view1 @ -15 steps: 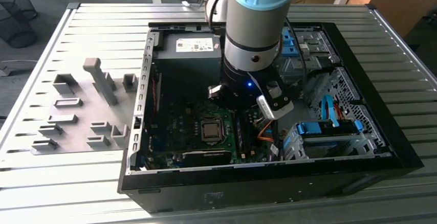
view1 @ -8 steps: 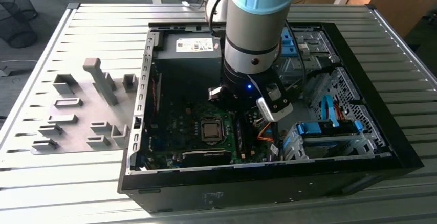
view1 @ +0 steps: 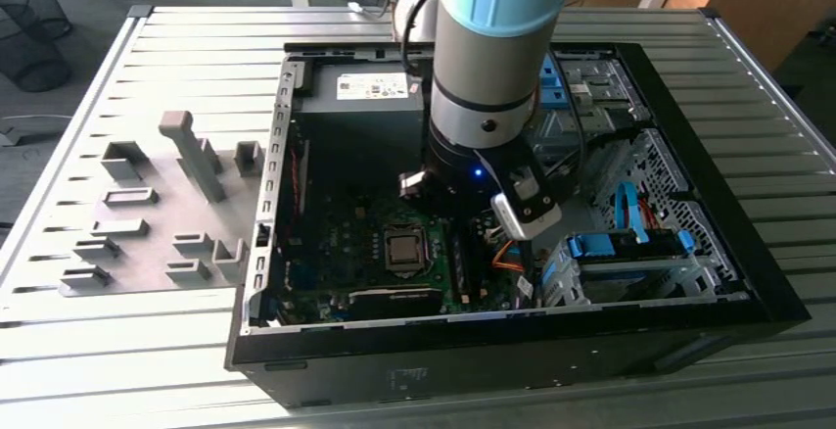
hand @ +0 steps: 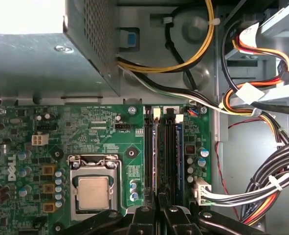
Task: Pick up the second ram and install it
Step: 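Insert the second ram into the second slot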
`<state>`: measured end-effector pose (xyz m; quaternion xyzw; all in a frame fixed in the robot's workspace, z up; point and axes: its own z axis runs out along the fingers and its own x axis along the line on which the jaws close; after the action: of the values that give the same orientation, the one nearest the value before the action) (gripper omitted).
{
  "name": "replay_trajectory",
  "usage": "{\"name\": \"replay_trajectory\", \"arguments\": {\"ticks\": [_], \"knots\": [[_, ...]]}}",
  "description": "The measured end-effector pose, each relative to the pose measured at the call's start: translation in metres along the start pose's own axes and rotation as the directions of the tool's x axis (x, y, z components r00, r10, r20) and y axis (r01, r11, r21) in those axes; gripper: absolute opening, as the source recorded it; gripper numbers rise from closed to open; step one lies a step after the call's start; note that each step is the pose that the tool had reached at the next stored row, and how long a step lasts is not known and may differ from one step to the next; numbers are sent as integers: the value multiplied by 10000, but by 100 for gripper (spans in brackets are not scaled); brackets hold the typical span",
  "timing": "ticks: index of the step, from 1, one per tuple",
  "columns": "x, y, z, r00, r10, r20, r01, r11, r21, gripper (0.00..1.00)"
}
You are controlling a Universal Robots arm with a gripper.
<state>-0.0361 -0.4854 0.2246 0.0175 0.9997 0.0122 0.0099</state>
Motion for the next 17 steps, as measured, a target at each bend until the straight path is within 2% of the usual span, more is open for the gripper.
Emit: {"name": "replay_trajectory", "arguments": {"ticks": [10,17], "knots": [[-14,-1,55,10000,91,0,-91,9999,-48,14],[-14,-2,80,10000,94,0,-94,9999,-48,14]]}}
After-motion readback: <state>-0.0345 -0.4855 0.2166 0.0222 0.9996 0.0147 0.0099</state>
